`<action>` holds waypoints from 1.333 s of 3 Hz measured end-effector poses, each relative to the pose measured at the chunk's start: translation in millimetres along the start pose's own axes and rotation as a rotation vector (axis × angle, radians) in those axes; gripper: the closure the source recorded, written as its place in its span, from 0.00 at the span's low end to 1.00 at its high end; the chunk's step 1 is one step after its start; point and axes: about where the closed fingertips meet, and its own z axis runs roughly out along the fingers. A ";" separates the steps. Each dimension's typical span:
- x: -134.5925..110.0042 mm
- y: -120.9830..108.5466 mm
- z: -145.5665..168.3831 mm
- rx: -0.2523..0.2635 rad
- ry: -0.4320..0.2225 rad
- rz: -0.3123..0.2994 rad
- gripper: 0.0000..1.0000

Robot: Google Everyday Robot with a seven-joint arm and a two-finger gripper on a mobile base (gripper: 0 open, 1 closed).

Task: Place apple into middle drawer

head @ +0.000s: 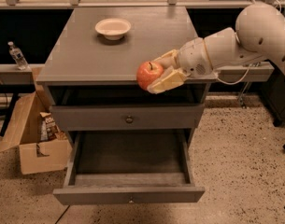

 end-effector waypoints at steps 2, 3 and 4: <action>78.6 45.0 4.2 0.041 0.090 0.236 1.00; 125.7 78.5 23.4 0.065 0.118 0.351 1.00; 168.7 112.9 59.9 0.067 0.081 0.449 1.00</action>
Offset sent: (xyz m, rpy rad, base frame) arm -0.0875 -0.0606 -0.1544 -0.1187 0.3625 -0.3046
